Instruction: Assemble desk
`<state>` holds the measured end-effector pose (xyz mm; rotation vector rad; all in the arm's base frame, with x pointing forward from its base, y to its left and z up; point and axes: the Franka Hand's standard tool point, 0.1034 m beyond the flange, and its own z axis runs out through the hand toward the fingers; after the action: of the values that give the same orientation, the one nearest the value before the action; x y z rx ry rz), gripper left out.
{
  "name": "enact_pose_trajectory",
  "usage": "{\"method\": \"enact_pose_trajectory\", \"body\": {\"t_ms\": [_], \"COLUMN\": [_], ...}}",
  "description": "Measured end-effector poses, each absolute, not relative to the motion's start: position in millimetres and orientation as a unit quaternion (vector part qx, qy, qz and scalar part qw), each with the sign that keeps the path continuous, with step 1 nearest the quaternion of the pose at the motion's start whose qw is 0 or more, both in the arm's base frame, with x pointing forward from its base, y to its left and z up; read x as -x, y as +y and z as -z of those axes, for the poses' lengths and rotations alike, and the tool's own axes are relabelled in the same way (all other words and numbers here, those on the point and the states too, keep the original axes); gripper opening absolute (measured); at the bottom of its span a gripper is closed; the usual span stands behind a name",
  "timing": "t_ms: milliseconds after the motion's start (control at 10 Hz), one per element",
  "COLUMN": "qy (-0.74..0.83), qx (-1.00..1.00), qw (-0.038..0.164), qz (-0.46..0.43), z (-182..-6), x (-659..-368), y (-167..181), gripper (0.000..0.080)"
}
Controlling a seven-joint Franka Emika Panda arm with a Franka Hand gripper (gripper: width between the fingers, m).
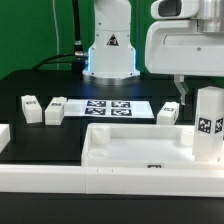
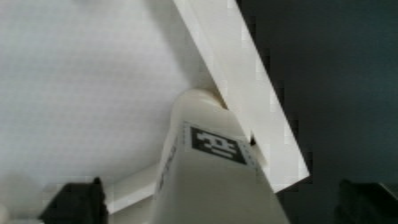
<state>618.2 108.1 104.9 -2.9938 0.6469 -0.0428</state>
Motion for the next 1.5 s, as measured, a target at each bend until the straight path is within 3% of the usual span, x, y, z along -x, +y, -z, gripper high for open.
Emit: {"method": "enact_pose_trajectory", "body": {"t_ms": [300, 500, 800, 1300, 1500], "qy": [0.113, -0.01, -0.136, -0.248, -0.248], "qx": [0.993, 0.999, 0.99, 0.968, 0.968], "qw": [0.038, 0.023, 0.016, 0.012, 0.012], "qz": [0.018, 0.024, 0.027, 0.029, 0.029], "z": [-104.9, -105.1, -105.2, -105.1, -105.2], "x": [-618.2, -618.6, -619.1, -619.3, -619.4], "y": [108.1, 107.3, 105.9, 104.3, 104.3], "gripper": [0.0649, 0.0649, 0.0649, 0.0637, 0.0283]}}
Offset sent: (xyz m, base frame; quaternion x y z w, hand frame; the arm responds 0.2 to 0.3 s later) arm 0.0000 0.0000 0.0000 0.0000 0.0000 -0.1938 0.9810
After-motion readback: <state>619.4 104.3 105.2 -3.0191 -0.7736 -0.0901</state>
